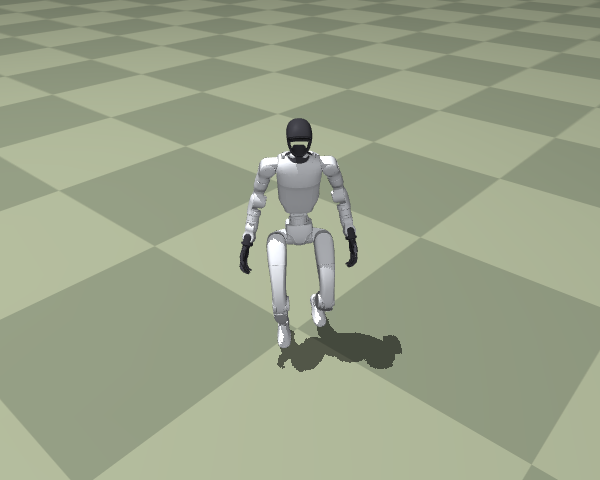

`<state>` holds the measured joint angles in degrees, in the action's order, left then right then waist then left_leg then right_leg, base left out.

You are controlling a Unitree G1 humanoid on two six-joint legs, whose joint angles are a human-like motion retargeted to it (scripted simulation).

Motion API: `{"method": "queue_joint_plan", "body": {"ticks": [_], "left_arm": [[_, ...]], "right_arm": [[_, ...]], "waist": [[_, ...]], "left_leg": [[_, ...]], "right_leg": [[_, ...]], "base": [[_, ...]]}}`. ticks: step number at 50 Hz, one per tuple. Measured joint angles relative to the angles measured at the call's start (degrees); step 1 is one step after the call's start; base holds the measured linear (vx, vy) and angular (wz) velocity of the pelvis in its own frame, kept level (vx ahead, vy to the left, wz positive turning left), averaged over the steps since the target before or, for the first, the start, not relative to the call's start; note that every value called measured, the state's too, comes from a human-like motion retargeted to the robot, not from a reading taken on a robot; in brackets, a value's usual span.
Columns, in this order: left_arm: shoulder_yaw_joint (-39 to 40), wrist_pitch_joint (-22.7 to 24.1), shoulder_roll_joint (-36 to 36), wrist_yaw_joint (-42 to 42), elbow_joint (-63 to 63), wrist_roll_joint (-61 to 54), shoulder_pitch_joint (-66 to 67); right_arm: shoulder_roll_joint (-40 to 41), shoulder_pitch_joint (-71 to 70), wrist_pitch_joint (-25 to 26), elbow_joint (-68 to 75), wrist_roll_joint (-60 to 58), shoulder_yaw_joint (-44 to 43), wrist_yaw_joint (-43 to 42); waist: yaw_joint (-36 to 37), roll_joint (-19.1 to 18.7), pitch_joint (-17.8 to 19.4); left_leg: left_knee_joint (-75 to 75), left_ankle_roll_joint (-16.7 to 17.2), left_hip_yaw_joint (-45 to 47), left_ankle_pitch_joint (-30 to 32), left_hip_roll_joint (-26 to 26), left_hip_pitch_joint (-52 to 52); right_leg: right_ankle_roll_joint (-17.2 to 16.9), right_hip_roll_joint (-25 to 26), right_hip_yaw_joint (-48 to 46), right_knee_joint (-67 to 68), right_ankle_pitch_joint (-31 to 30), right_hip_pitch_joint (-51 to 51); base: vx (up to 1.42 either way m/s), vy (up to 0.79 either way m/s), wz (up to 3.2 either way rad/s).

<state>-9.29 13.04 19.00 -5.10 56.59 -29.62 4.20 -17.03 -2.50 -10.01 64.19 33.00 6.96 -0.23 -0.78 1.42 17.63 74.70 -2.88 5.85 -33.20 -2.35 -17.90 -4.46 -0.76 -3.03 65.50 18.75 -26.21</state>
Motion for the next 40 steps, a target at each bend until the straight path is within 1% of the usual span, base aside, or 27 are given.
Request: {"method": "queue_joint_plan", "body": {"ticks": [2,3,4,5,7,10,12,13,15,17,18,20,22,23,25,28,32,34,35,38,40], "left_arm": [[-1.0,-0.2,-0.9,-1.3,0.2,1.3,0.5],[-1.6,-0.4,-1.4,-1.9,0.0,1.8,0.8],[-2.1,-0.6,-1.8,-2.3,-0.2,2.2,1.1],[-2.7,-0.8,-2.1,-2.6,-0.5,2.7,1.5],[-3.7,-1.1,-2.7,-2.4,-1.3,4.0,2.1],[-4.6,-0.8,-3.7,-1.0,-2.7,6.6,1.7],[-4.0,-0.5,-4.4,0.3,-4.8,7.5,-0.2],[-3.4,-0.4,-4.5,0.5,-6.8,7.0,-1.3],[-2.6,0.3,-4.2,-0.2,-12.6,5.0,-2.0],[-1.4,1.1,-3.3,-1.6,-19.1,2.9,-1.5],[-0.8,1.3,-2.8,-2.3,-22.2,2.0,-1.2],[0.5,1.7,-1.6,-2.8,-27.6,0.8,-0.9],[1.9,2.1,-0.6,-2.2,-31.0,0.2,-1.3],[2.5,2.3,-0.1,-1.9,-32.2,0.0,-1.7],[3.5,2.6,1.0,-1.2,-33.4,-0.1,-2.4],[4.4,2.3,2.6,0.0,-32.9,0.3,-3.9],[4.5,1.6,4.2,0.7,-29.4,1.8,-5.8],[4.1,1.2,4.7,0.9,-27.2,2.4,-6.2],[3.9,1.0,4.8,1.0,-26.2,2.8,-6.0],[3.1,0.3,4.7,1.8,-22.1,4.7,-5.6],[2.5,-0.2,4.0,2.6,-17.5,7.3,-6.2]], "right_arm": [[0.2,-0.8,-1.0,-1.8,0.5,0.6,-0.4],[0.1,-1.1,-1.4,-3.0,0.6,1.0,-0.5],[-0.1,-1.4,-1.8,-4.3,0.6,1.4,-0.5],[-0.3,-1.8,-2.2,-5.6,0.5,1.9,-0.5],[-0.8,-2.6,-3.1,-8.1,0.1,2.8,-0.5],[-1.1,-4.2,-3.8,-11.3,-1.9,4.0,-1.0],[-0.9,-5.4,-3.4,-13.5,-2.2,3.6,-1.2],[-0.9,-6.0,-2.8,-14.8,-1.5,3.2,-0.6],[-1.1,-5.3,-1.8,-17.8,0.5,2.5,1.8],[-1.3,-3.7,-1.2,-20.2,2.5,2.4,4.1],[-1.4,-2.8,-0.8,-21.1,3.5,2.4,5.1],[-1.9,-1.5,0.0,-21.9,4.1,2.7,6.5],[-2.7,-0.8,0.5,-21.4,3.2,3.0,6.7],[-3.1,-0.7,0.7,-20.9,2.5,3.3,6.5],[-3.8,-0.8,0.9,-19.6,0.7,3.6,6.3],[-4.4,-1.6,1.1,-17.3,-2.2,4.0,5.6],[-4.9,-3.0,1.6,-14.5,-5.4,4.2,5.2],[-5.0,-3.5,1.7,-13.6,-6.7,4.3,5.3],[-5.0,-3.5,1.7,-13.3,-7.2,4.5,5.3],[-5.2,-4.3,1.5,-11.7,-10.1,5.2,4.9],[-5.0,-6.1,1.6,-9.6,-12.1,5.3,4.3]], "waist": [[0.6,1.0,-1.1],[0.7,1.4,-1.5],[0.5,1.8,-1.9],[0.3,2.2,-2.3],[0.0,2.6,-2.5],[-0.1,2.9,-2.3],[-0.3,2.8,-2.1],[-0.2,2.5,-2.0],[-0.2,2.1,-2.6],[0.0,1.8,-3.9],[0.1,1.6,-4.6],[0.2,1.3,-5.7],[0.4,1.0,-6.1],[0.4,0.9,-6.1],[0.5,0.8,-6.0],[0.4,0.6,-5.8],[0.7,0.6,-6.1],[0.9,0.7,-6.1],[1.0,0.8,-6.0],[1.4,1.2,-5.0],[1.1,1.4,-3.4]], "left_leg": [[-4.4,0.3,0.4,0.2,1.7,-4.7],[-7.2,0.6,0.3,0.7,2.7,-6.6],[-9.5,0.8,0.2,1.5,3.5,-8.2],[-11.7,1.0,0.1,2.3,4.4,-9.6],[-10.9,0.4,-0.4,1.5,5.1,-11.9],[-2.5,-2.0,-1.0,-5.1,5.2,-14.7],[1.7,-2.6,-0.9,-8.1,4.7,-15.1],[1.7,-2.5,-1.2,-8.2,4.5,-14.4],[-1.0,-1.1,-2.5,-5.4,4.9,-11.3],[-5.8,3.0,-3.5,4.4,4.4,-7.7],[-8.2,5.0,-3.9,9.8,3.9,-6.2],[-11.6,8.3,-4.4,19.0,2.9,-4.7],[-12.1,10.3,-4.6,23.6,2.0,-4.6],[-11.8,10.8,-4.6,24.6,1.7,-5.0],[-10.6,10.9,-4.7,24.5,1.4,-5.9],[-9.4,9.6,-4.9,21.4,0.9,-7.6],[-9.6,8.8,-4.8,18.6,0.8,-11.3],[-9.0,8.0,-4.5,15.9,1.0,-13.1],[-7.9,7.3,-4.3,13.6,1.2,-14.0],[-0.6,3.0,-3.2,0.7,1.0,-17.3],[4.6,0.1,-2.3,-6.6,0.5,-19.9]], "right_leg": [[-2.0,-0.1,0.9,0.2,-2.9,-0.7],[-2.8,-0.1,1.3,0.1,-3.3,-0.9],[-3.1,-0.1,1.7,0.2,-2.4,-1.1],[-3.4,0.0,2.3,0.4,-0.8,-1.3],[-2.5,0.5,3.3,2.7,4.2,-2.2],[1.1,1.0,4.0,9.5,15.0,-3.5],[1.6,1.8,4.3,11.9,18.2,-3.0],[1.5,2.4,4.5,11.2,17.9,-2.1],[-1.0,4.1,6.4,7.3,13.9,1.1],[-3.6,3.6,6.5,1.8,3.8,4.3],[-5.0,3.4,6.6,-1.0,-2.2,5.6],[-8.3,3.6,7.1,-5.0,-13.0,6.9],[-9.7,3.6,7.1,-6.1,-17.3,6.7],[-10.0,3.5,7.1,-6.0,-18.2,6.3],[-10.1,3.4,7.1,-5.4,-18.2,5.2],[-9.8,3.8,7.4,-5.9,-16.2,3.2],[-9.8,4.5,7.9,-7.2,-14.2,0.3],[-9.1,4.4,7.9,-6.4,-11.4,-1.2],[-8.4,4.4,7.9,-5.2,-8.8,-1.9],[-2.8,3.2,6.2,2.7,7.8,-4.7],[0.6,1.9,4.8,8.5,17.0,-6.9]], "base": [[0.38,-0.07,-0.04],[0.40,-0.07,-0.04],[0.41,-0.06,0.00],[0.41,-0.05,-0.01],[0.41,-0.03,-0.11],[0.40,0.01,-0.17],[0.40,0.04,0.10],[0.40,0.04,0.19],[0.39,0.03,0.19],[0.37,0.02,0.02],[0.34,0.01,-0.03],[0.30,0.00,-0.03],[0.25,0.00,-0.06],[0.21,0.00,-0.08],[0.19,0.00,-0.08],[0.15,-0.01,-0.03],[0.11,-0.02,0.06],[0.08,-0.02,0.10],[0.07,-0.01,0.06],[0.09,-0.01,0.04],[0.13,-0.02,0.12]]}}
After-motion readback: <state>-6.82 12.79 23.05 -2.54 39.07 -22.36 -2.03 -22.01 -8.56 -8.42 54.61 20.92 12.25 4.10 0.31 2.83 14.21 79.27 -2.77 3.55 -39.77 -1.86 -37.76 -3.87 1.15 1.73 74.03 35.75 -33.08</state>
